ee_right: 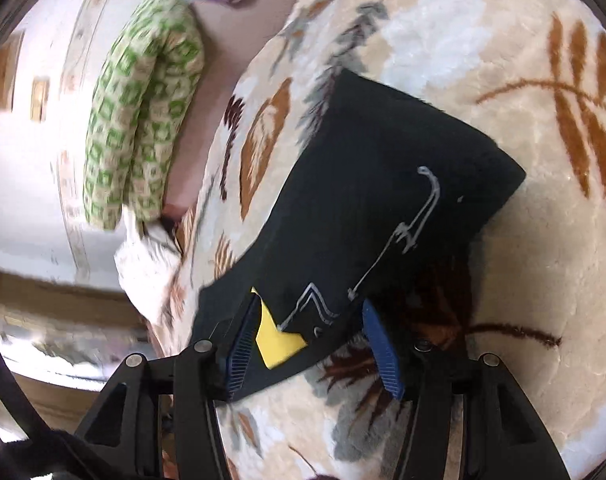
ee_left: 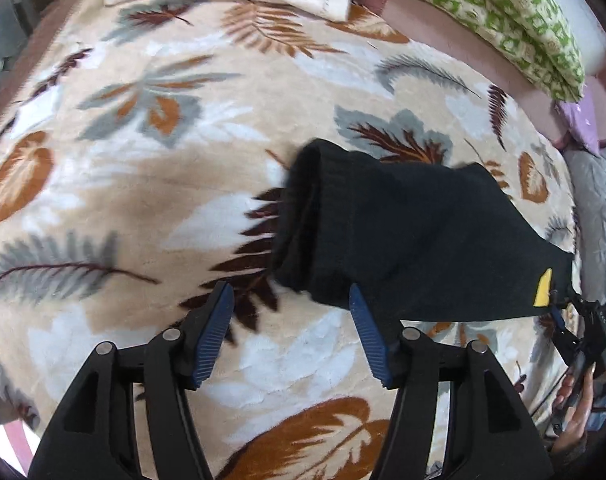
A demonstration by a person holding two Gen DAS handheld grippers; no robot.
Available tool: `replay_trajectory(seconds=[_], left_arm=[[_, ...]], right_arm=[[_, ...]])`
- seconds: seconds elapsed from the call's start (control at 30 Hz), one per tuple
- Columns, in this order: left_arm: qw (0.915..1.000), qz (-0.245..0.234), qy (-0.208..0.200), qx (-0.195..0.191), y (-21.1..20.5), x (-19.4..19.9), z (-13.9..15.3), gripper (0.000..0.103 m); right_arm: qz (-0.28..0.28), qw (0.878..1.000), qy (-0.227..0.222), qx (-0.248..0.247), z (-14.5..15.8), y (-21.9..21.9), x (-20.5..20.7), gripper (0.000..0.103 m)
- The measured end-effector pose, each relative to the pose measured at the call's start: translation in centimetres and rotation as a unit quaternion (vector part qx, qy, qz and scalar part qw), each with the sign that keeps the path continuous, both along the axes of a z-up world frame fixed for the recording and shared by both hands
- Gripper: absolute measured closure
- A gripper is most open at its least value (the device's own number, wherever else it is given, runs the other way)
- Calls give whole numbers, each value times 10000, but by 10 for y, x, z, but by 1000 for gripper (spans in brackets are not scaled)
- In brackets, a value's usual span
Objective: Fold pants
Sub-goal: 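Move the right tool to the pants end with the yellow patch and grasp it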
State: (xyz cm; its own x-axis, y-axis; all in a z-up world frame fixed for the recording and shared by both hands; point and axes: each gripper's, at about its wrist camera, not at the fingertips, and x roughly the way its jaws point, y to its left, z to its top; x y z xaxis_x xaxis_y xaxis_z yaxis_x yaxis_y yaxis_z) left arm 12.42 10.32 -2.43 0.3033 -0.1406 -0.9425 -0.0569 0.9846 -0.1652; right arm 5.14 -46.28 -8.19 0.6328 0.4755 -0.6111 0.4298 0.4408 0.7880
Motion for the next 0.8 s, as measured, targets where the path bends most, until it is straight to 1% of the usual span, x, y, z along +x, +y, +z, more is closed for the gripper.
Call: replay_trajectory(seconds=[0.07,0.1,0.13,0.2,0.27,0.33,0.4,0.5,0.53,0.57,0.63,0.67,0.8], left_arm=[[9997,-38,-162,-174,6,-9,9,43],[9996,-70,-148,-213,6,-9,10,39],[9996,-132,-113,-212,5,-8,8,38],[9996,-213,-156,60,-1,-5,3,38],[9981,-389,-174,456,-12,1,-4,38],[9968,-513,-301,530,-21,7,-8,38],[9951,-632,-436,621,-28,12,-11,38],[9912,-793,-426,974,-40,22,-22,38],[9904,-767,-390,1085,-43,25,-28,38],[9902,-772,-369,1107,-44,27,-31,39],[9906,-786,-400,1046,-45,27,-34,57],[9908,-814,-402,1004,-46,25,-33,59],[9862,-931,-460,1290,-51,19,-29,59]], right_arm=[[-127,9998,56,122,-4,-3,1,49],[-135,9998,66,108,-4,-2,2,49],[-115,9999,48,26,-2,-1,4,49],[-91,9999,18,-117,0,1,7,49],[-104,9997,9,-207,0,4,9,57],[-131,9996,22,-243,0,3,8,62],[-158,9998,14,-157,-3,1,6,65],[-243,9997,-7,-5,-7,-4,4,68],[-261,9997,-17,-16,-8,-4,4,73],[-276,9996,-16,-37,-9,-4,3,85],[-331,9994,-34,-76,-11,-6,2,93],[-359,9993,-95,-69,-12,-7,0,95],[-367,9986,-274,-269,-5,-3,-7,96]])
